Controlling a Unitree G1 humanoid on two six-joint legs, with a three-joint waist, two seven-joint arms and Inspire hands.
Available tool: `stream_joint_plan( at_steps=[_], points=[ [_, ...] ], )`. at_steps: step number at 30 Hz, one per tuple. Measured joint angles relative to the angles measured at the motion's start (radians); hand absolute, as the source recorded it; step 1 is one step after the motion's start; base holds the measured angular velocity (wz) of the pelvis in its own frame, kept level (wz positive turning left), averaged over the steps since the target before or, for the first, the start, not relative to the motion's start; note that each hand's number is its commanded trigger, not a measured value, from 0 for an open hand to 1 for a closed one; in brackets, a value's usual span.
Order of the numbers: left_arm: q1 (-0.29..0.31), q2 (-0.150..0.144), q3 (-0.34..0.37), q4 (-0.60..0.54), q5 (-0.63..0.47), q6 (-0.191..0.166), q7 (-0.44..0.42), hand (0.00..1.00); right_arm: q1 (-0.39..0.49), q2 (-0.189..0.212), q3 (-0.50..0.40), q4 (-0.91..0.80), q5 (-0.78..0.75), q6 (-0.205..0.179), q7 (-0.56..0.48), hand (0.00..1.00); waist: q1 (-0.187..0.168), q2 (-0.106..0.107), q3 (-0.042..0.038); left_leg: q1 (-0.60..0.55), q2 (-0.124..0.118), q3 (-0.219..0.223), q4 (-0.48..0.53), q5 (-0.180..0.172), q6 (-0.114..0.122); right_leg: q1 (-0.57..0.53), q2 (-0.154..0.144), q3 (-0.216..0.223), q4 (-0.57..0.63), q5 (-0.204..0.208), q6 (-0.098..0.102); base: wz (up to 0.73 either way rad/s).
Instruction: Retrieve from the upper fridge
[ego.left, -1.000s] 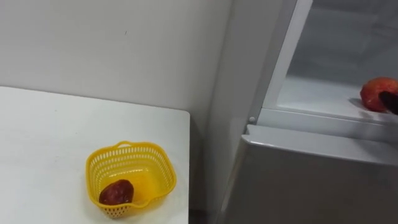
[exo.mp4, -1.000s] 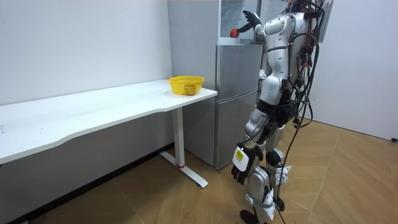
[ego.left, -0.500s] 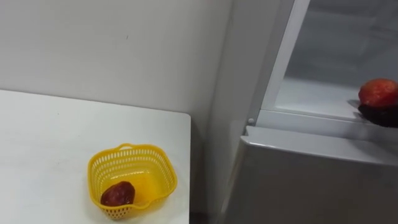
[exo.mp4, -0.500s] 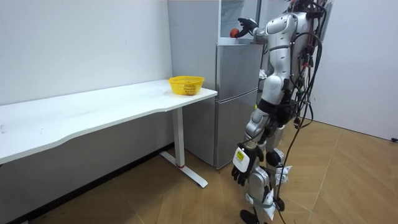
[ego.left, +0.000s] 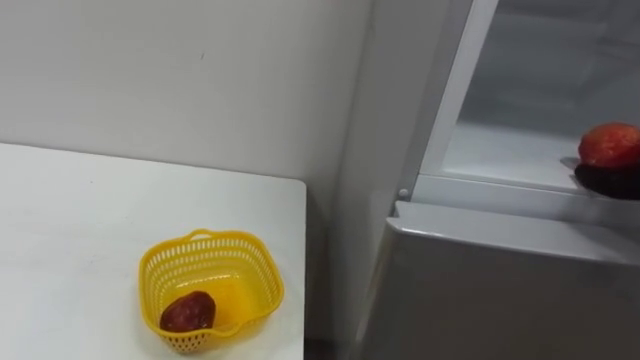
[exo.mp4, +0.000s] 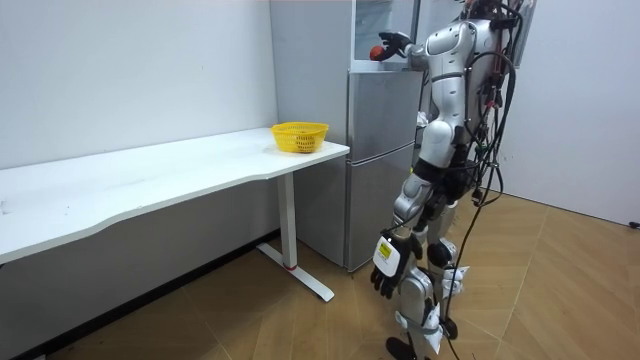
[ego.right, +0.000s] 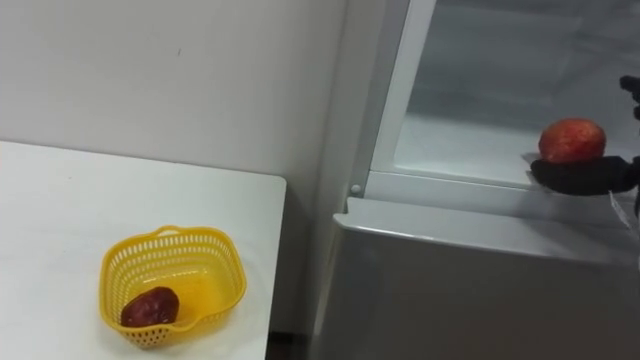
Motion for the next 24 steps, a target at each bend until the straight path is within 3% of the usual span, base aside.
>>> stream_joint_plan(
  at_steps=[21,22,23,24],
  points=[
    [0.002,0.0,0.012,0.0,0.0,0.0,-0.02,0.0,-0.04,-0.002,-0.004,0.075,0.049,0.001,0.133,0.0,-0.004,0.002,0.0011,-0.007,0.0,-0.005,0.007,0.0,0.0,0.0,-0.001,-0.008,0.0,0.0,0.0,0.0],
    [0.002,0.0,0.012,0.0,0.0,0.0,-0.02,0.0,-0.04,-0.002,-0.004,0.075,0.049,0.001,0.137,0.9,-0.003,0.001,0.0011,-0.007,0.0,-0.005,0.008,0.0,0.0,0.0,-0.001,-0.009,0.0,0.0,0.0,0.0],
    [0.002,0.0,0.012,0.0,0.0,0.0,-0.02,0.0,-0.04,-0.002,-0.004,0.075,0.049,0.001,0.138,1.0,-0.003,0.001,0.001,-0.008,-0.001,-0.005,0.009,0.0,0.0,0.0,-0.001,-0.009,0.0,0.0,0.0,0.0],
    [0.002,0.0,0.014,0.0,0.0,0.0,-0.021,0.0,-0.041,-0.002,-0.004,0.075,0.049,0.002,0.142,1.0,-0.004,0.001,0.001,-0.009,-0.001,-0.006,0.01,0.0,0.0,0.0,-0.001,-0.01,0.0,0.0,0.0,0.0]
  ],
)
